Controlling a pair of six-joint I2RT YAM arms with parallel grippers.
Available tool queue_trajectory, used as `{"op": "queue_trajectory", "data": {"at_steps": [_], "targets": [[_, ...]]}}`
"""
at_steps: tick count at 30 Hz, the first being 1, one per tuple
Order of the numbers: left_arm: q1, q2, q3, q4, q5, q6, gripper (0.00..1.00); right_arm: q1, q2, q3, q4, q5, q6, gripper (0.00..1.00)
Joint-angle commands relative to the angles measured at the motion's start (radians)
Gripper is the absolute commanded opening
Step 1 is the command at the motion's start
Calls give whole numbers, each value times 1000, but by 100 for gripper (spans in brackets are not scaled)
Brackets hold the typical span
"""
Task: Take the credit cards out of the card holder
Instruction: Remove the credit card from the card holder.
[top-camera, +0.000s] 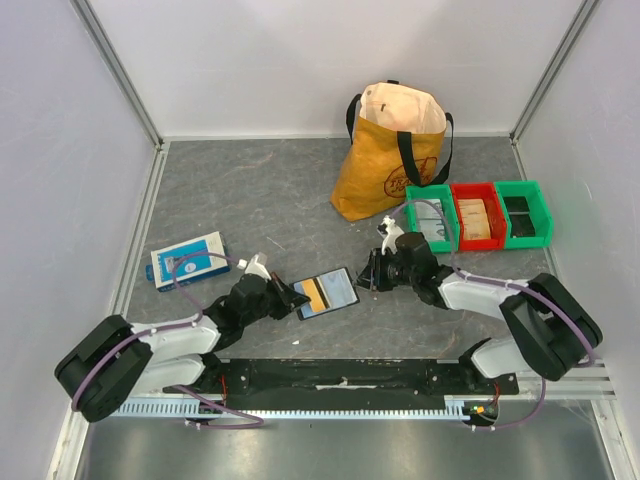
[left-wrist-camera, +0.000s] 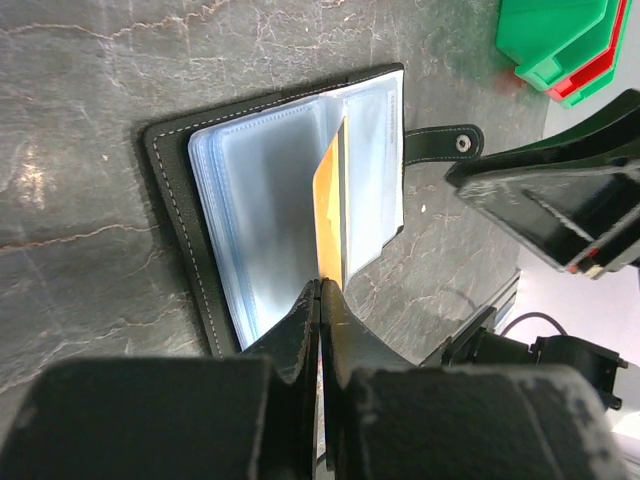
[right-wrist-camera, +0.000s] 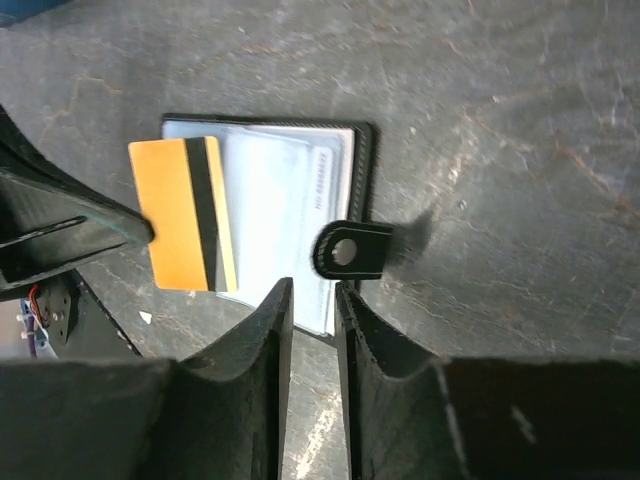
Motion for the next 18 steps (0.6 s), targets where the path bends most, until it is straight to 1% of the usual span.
{"op": "queue_trajectory", "data": {"at_steps": [1, 6, 8, 9, 11, 14, 16, 18], "targets": [[-1, -76, -11, -61, -43, 76, 2, -4, -74, 58, -13, -18, -62, 34], [-1, -192, -25, -101, -44, 117, 2, -2, -94, 84, 27, -119, -82, 49], [-1, -244, -28, -121, -43, 137, 2, -2, -83, 95, 61, -174, -85, 53], [-1, -273, -26, -134, -70, 151, 2, -2, -76, 97, 85, -200, -79, 55], [0, -330, -26, -164, -83, 169, 2, -2, -50, 101, 136, -269, -61, 57], [-1, -364, -25, -208, -104, 177, 2, 9, 3, 115, 182, -301, -47, 59], [-1, -372, -25, -204, -95, 189, 2, 21, 35, 129, 205, -321, -36, 59], [-4, -380, -38, -167, -80, 201, 2, 29, 70, 130, 277, -354, -4, 59]]}}
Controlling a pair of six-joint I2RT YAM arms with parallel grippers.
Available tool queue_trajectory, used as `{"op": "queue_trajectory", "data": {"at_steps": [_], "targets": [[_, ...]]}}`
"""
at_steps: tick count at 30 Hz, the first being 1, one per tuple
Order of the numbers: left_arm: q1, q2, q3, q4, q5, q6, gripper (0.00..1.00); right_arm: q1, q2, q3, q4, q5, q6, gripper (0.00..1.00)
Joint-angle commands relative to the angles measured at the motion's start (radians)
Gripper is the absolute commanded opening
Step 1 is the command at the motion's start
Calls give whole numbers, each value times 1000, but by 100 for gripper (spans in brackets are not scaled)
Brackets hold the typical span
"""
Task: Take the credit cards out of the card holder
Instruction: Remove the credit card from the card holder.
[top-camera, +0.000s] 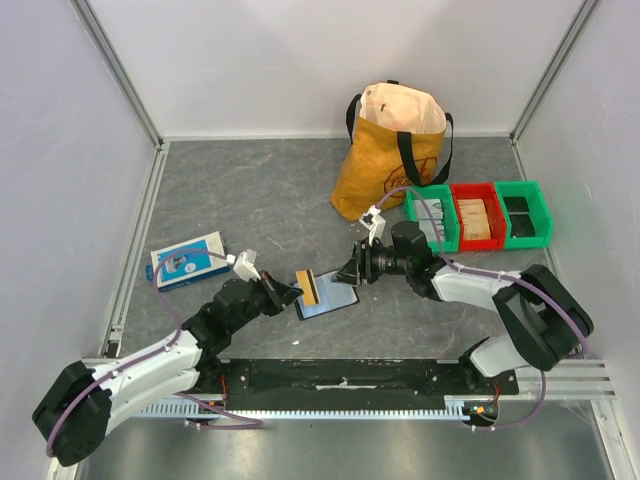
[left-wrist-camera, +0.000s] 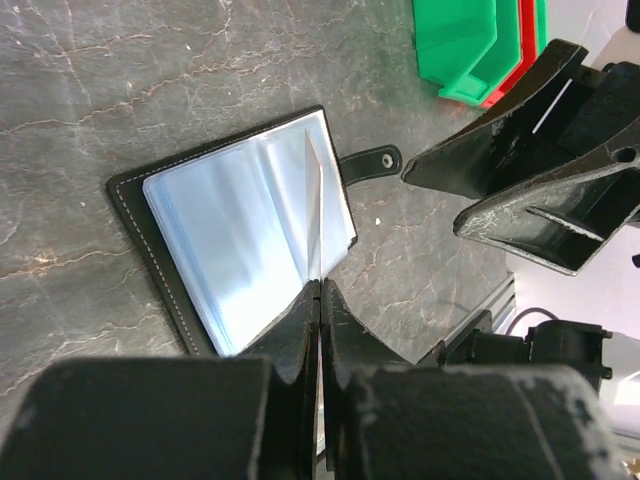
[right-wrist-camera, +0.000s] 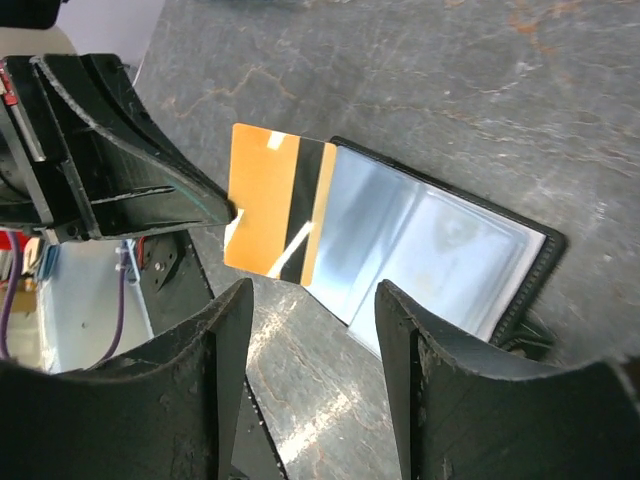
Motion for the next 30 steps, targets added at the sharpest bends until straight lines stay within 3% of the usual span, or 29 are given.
{"op": "queue_trajectory", "data": {"at_steps": [1, 7, 18, 19, 22, 23, 25, 27, 30], "targets": [[-1, -23, -26, 38, -8, 76, 2, 18, 70, 32, 193, -115, 72, 60], [-1, -83, -20, 102, 67, 135, 2, 18, 145, 11, 440, -210, 188, 64], [-1, -114, 15, 191, 195, 191, 2, 19, 210, 25, 589, -286, 282, 61], [-1, -112, 21, 193, 201, 197, 2, 21, 213, 25, 600, -290, 291, 58], [-1, -103, 40, 196, 218, 210, 2, 21, 216, 25, 618, -304, 299, 39], [-1, -105, 46, 194, 226, 213, 2, 19, 216, 23, 629, -306, 302, 30], [-1, -100, 61, 179, 235, 219, 2, 19, 214, 19, 641, -309, 305, 3], [-1, -99, 83, 158, 242, 237, 3, 19, 210, 15, 654, -315, 307, 0], [0, -103, 112, 102, 238, 282, 30, 19, 197, 11, 681, -326, 317, 0]]}}
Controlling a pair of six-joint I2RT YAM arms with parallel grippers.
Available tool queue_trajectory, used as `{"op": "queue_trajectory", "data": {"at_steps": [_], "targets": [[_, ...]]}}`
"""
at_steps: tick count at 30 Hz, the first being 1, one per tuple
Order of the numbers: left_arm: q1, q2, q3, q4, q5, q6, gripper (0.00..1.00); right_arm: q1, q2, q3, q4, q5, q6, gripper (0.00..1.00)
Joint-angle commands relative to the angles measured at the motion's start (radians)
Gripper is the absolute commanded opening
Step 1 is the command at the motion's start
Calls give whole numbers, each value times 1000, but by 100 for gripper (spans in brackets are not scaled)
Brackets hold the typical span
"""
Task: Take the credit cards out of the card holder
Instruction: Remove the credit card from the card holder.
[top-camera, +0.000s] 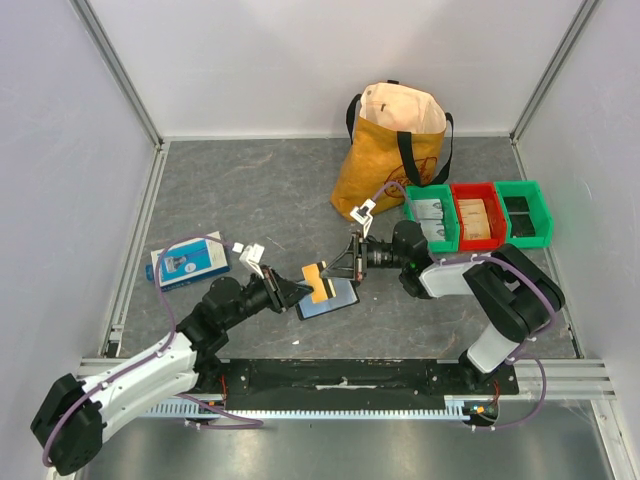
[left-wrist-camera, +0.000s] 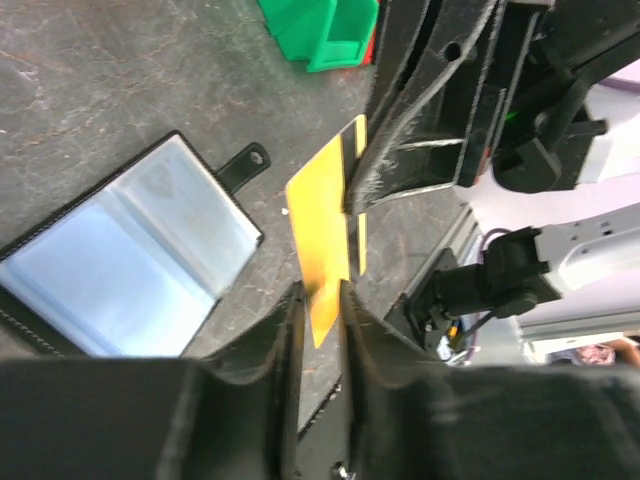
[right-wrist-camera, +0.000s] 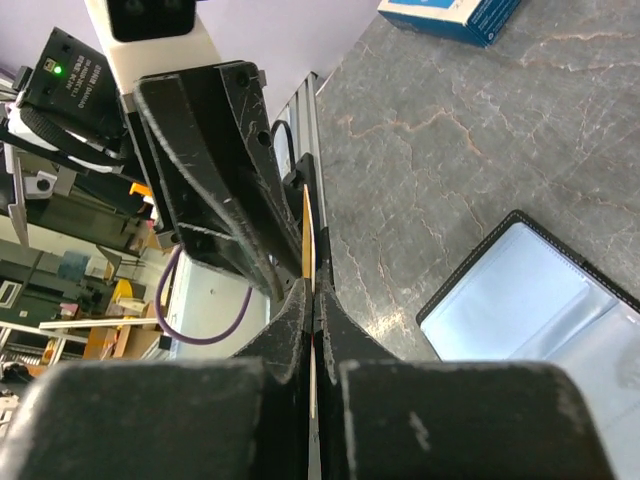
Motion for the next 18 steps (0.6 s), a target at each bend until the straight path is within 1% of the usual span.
{"op": "queue_trajectory", "data": {"at_steps": [1, 3, 4, 6, 8, 13, 18], "targets": [[-1, -13, 101, -9, 35, 101, 38, 7, -18, 4, 97, -21, 17, 0], [-1, -15, 113, -31, 32, 128, 55, 7, -30, 1, 111, -22, 28, 0], [-1, -10, 118, -36, 35, 138, 61, 7, -38, 1, 118, -22, 34, 0], [-3, 5, 124, -39, 41, 152, 66, 7, -46, -3, 152, -25, 52, 0], [-1, 24, 126, -33, 54, 170, 66, 7, -50, -5, 195, -33, 88, 0], [6, 60, 118, -1, 112, 217, 63, 6, -50, -14, 339, -56, 181, 0], [11, 59, 95, 102, 228, 235, 52, 6, -47, -16, 439, -73, 244, 0]]}}
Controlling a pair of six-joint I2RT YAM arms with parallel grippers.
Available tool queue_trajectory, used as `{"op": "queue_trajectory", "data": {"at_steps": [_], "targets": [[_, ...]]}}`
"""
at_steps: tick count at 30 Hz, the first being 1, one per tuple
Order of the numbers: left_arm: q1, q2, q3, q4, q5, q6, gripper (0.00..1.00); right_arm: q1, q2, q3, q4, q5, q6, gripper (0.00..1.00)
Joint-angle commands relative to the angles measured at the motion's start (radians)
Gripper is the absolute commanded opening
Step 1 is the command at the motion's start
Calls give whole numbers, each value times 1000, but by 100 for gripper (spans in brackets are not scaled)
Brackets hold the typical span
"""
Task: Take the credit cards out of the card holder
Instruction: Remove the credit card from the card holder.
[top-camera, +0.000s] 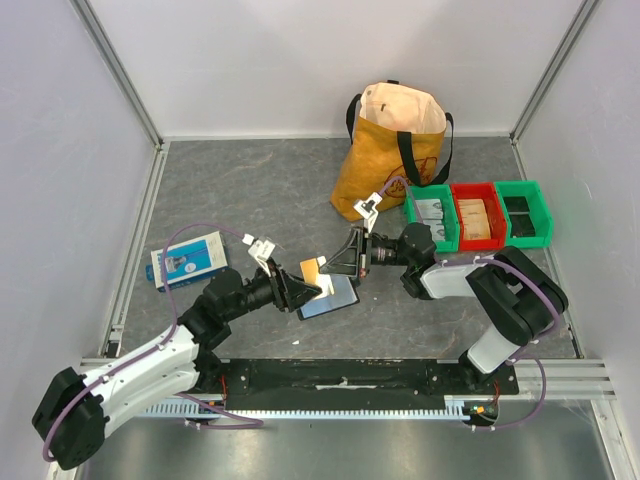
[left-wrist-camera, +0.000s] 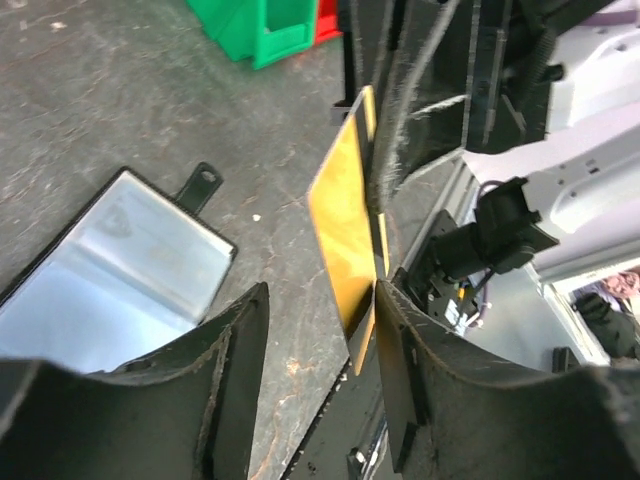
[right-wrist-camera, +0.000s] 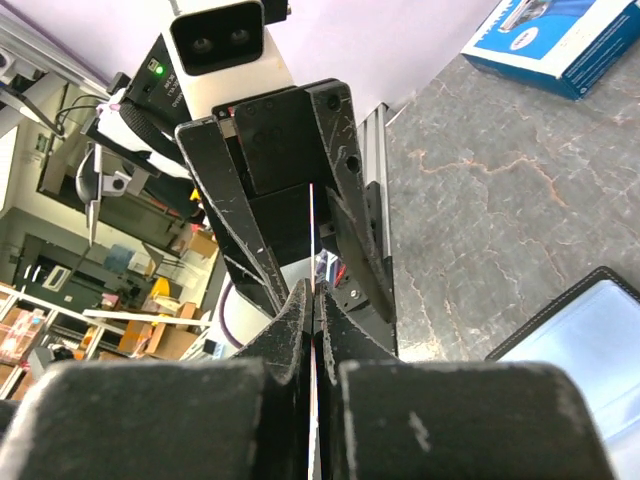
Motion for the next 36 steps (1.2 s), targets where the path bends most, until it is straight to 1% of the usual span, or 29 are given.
{"op": "queue_trajectory", "data": {"at_steps": [1, 3, 5, 7, 8, 9, 11, 13, 14, 17, 19, 20, 21, 22, 23, 25, 26, 29, 32, 35, 36], "targets": [[5, -4, -2, 131, 133, 73, 50, 2, -25, -9, 218, -37, 73, 0], [5, -10, -7, 146, 143, 77, 47, 4, -23, -9, 234, -39, 84, 0], [6, -16, -13, 159, 143, 77, 41, 2, -28, -8, 251, -42, 96, 0], [5, -19, -12, 160, 143, 84, 30, 2, -33, -8, 253, -41, 101, 0], [5, -21, -10, 156, 140, 88, 18, 2, -31, -8, 251, -41, 103, 0], [6, -24, -6, 146, 132, 94, 10, 1, -34, -8, 250, -41, 103, 0], [5, -33, 17, 101, 105, 131, 2, 1, -40, -5, 244, -39, 109, 1], [3, -42, 72, -3, 65, 203, 2, -7, -54, -6, 225, -27, 110, 5], [2, -44, 111, -60, 36, 238, 2, -11, -69, -8, 209, -16, 109, 11], [-32, -47, 212, -215, -84, 353, 2, -39, -141, -14, 103, 25, 78, 35], [-70, -38, 286, -300, -177, 428, 2, -54, -215, -9, -50, 59, 6, 48], [-86, -19, 316, -355, -242, 471, 2, -58, -262, 3, -174, 96, -50, 52], [-104, -4, 350, -402, -288, 505, 2, -61, -305, 26, -333, 134, -121, 55], [-125, 14, 381, -433, -343, 543, 2, -61, -360, 54, -492, 186, -237, 58], [-145, 36, 408, -462, -395, 585, 2, -61, -406, 86, -667, 261, -303, 62], [-194, 74, 456, -502, -490, 666, 2, -61, -498, 129, -898, 391, -348, 70], [-220, 96, 484, -518, -547, 717, 2, -61, -543, 152, -984, 457, -348, 72], [-294, 152, 516, -518, -713, 876, 2, -59, -612, 199, -1107, 570, -287, 78], [-357, 204, 521, -449, -857, 1039, 2, -58, -642, 206, -1131, 622, -180, 84], [-395, 249, 524, -371, -940, 1175, 2, -44, -634, 221, -1154, 650, -117, 86], [-409, 266, 525, -317, -955, 1212, 2, -38, -628, 226, -1157, 660, -103, 86]]}}
